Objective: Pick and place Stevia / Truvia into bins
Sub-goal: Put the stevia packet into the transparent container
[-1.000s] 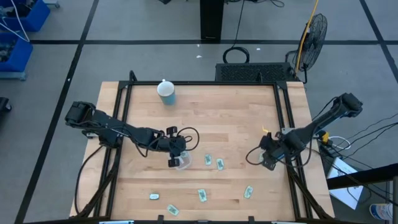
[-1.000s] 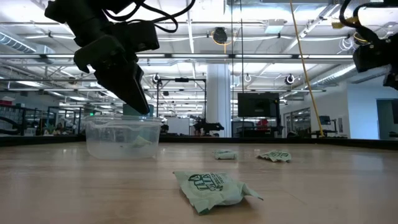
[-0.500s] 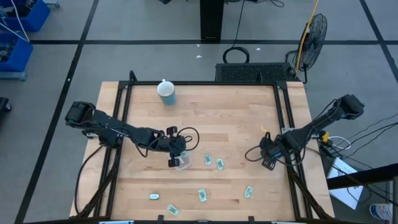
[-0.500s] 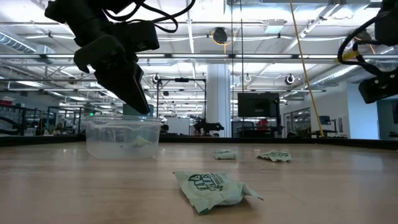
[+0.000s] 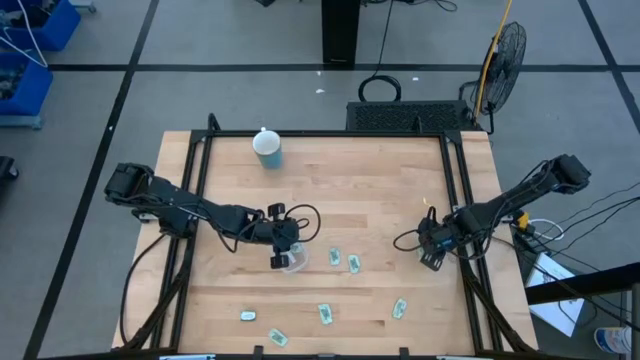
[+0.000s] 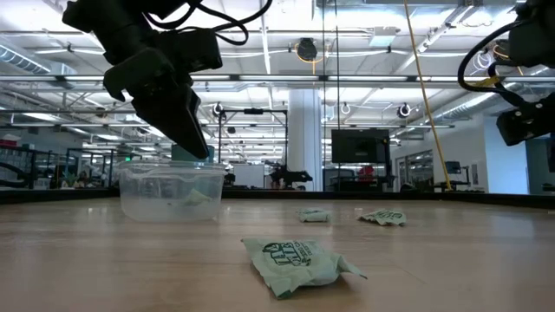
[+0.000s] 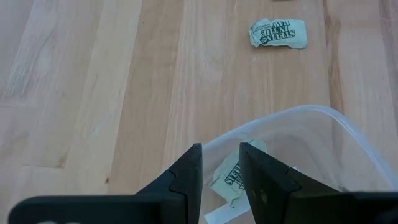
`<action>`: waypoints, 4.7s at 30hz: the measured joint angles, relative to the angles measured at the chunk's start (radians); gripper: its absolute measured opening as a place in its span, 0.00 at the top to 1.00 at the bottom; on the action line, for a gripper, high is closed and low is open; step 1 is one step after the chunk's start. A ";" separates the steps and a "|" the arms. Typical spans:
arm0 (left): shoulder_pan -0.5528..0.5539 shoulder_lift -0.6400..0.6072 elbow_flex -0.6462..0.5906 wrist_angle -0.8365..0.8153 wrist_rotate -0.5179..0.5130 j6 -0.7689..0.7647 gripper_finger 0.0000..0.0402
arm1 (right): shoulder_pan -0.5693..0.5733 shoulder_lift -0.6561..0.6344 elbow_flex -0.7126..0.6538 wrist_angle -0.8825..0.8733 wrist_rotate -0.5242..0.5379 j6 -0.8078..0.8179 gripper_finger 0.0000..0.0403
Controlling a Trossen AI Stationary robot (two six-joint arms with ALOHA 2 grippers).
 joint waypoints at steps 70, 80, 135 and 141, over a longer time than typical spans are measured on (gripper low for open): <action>0.088 -0.001 0.001 0.648 -0.110 0.053 0.72 | -0.177 0.693 0.158 1.906 0.696 -1.680 1.00; 0.100 -0.001 0.001 0.556 -0.147 0.053 0.72 | -0.231 0.788 0.282 1.905 0.612 -1.617 1.00; 0.129 0.000 0.000 0.395 -0.174 0.122 0.97 | -0.257 0.786 0.281 1.845 0.536 -1.432 0.94; 0.106 -0.021 -0.001 0.245 -0.164 0.065 0.98 | -0.257 0.786 0.281 1.818 0.538 -1.436 0.81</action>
